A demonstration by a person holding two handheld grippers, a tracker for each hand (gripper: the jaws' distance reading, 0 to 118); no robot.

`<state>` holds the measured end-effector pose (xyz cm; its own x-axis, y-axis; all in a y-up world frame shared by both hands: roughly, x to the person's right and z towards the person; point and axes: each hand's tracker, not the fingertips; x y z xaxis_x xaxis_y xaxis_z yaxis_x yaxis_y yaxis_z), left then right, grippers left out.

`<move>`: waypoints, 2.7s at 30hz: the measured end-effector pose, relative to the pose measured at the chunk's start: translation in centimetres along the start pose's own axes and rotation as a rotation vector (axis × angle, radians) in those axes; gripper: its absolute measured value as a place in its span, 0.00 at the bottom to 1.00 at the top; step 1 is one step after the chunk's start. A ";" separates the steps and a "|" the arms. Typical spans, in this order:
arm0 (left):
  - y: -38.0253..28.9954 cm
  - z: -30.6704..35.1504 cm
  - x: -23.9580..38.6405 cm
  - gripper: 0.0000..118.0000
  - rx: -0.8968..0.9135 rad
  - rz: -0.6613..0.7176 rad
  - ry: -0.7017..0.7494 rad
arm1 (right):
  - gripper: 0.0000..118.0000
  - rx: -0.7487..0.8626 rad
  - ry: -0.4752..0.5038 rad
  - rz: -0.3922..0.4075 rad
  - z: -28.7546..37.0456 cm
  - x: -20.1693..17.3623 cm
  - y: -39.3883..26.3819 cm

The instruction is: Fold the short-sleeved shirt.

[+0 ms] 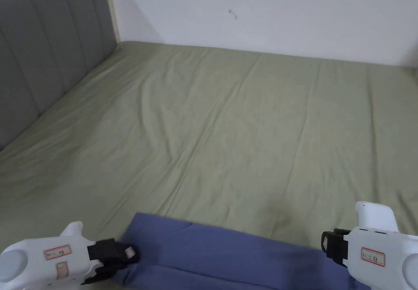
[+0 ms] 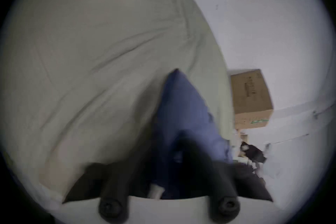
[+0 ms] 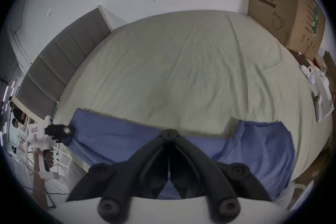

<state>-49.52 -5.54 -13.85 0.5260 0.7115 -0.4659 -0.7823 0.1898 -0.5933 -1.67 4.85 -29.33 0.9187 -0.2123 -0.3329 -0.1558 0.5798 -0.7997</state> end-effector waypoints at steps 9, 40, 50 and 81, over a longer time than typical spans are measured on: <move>0.0 1.2 4.8 0.05 0.002 -0.163 0.082 | 0.00 0.035 0.016 -0.023 1.8 1.5 0.3; -13.8 -10.8 28.4 0.00 -0.206 -0.711 -0.050 | 0.00 0.096 -0.079 -0.259 7.5 14.5 -5.4; -14.8 -13.4 24.0 0.00 -0.258 -0.658 0.041 | 0.00 0.050 -0.058 -0.197 5.0 12.2 -5.1; -22.4 -15.8 29.2 0.00 -0.482 -0.756 -0.129 | 0.00 0.046 -0.040 -0.221 6.6 14.2 -5.8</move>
<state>-11.41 0.30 -24.53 0.7785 0.5879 0.2195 -0.0039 0.3543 -0.9351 14.68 3.61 -26.12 0.9426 -0.3069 -0.1314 0.0666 0.5585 -0.8268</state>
